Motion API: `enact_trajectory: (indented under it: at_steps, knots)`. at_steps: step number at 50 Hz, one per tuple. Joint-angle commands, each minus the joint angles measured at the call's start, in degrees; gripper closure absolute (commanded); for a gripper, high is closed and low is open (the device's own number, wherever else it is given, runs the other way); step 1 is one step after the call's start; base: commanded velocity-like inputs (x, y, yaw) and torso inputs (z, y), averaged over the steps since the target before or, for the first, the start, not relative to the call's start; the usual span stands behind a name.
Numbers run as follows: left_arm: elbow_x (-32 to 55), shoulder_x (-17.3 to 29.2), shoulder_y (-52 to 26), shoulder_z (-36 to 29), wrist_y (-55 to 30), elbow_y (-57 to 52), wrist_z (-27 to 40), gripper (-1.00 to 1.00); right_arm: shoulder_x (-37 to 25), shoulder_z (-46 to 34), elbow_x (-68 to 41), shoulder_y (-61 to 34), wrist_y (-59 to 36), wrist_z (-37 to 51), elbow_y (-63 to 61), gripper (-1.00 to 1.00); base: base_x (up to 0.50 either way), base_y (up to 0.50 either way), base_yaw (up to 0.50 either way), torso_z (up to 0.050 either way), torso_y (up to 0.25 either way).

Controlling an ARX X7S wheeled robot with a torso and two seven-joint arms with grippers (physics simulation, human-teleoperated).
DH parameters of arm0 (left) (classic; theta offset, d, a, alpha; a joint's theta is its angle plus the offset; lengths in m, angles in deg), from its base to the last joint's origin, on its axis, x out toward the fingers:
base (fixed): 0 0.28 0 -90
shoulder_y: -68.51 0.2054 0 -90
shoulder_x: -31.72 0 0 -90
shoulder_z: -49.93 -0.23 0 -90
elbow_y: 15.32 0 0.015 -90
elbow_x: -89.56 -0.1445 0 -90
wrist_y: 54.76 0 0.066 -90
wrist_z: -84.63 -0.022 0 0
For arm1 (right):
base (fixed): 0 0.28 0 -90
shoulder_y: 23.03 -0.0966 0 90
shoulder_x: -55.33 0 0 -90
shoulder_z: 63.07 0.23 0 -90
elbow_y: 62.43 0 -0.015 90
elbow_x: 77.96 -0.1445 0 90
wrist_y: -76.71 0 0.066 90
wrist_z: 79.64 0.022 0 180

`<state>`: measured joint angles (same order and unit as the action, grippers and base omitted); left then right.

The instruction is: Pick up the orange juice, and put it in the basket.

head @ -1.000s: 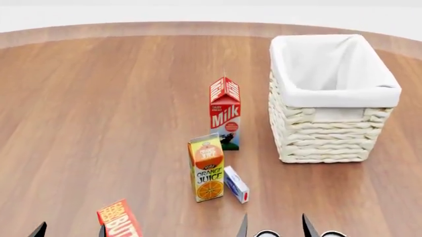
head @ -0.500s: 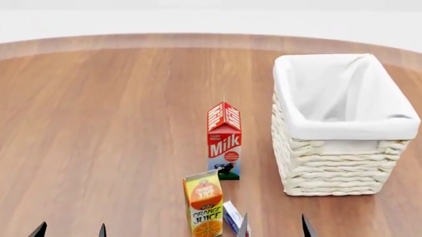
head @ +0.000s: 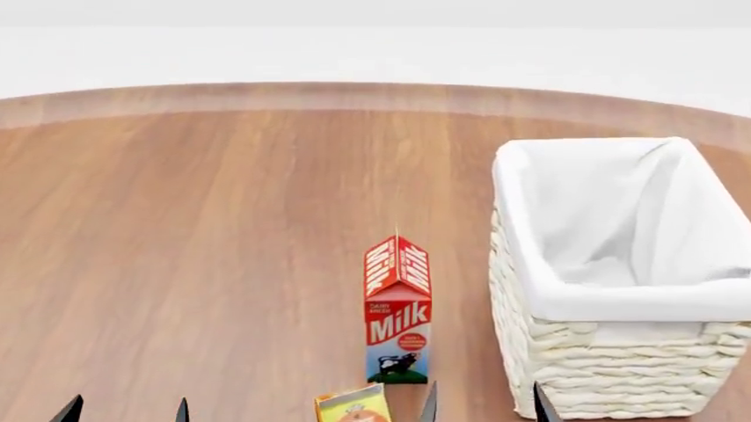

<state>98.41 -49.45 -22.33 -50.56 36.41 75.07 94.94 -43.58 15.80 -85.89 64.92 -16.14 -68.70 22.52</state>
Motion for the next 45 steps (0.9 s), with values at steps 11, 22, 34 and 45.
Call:
enact_trajectory:
  at_steps: [11,22,34,45]
  knots:
    - [0.63,0.63,-0.12,-0.78,0.17,0.05,0.74,-1.00,-0.37,-1.07,-0.09,0.25,1.66,0.98,0.99,-1.00,0.18,0.00,0.00,0.000,0.000]
    - [0.93,0.93,-0.18,-1.15,0.26,0.08,1.09,-1.00,-2.49,-3.57,0.38,5.12,-2.58,1.54,-8.64,-1.00,0.00,0.00,0.00,0.000,0.000]
    - [1.24,1.24,-0.25,-1.54,0.35,0.11,1.45,-1.00,-4.15,-6.16,1.74,9.14,-2.99,2.06,-14.62,-1.00,0.00,0.00,0.00,0.000,0.000]
    - [1.51,1.51,-0.31,-1.88,0.43,0.14,1.77,-1.00,-5.05,-8.54,2.89,12.36,-0.44,2.08,-16.47,-1.00,0.00,0.00,0.00,0.000,0.000]
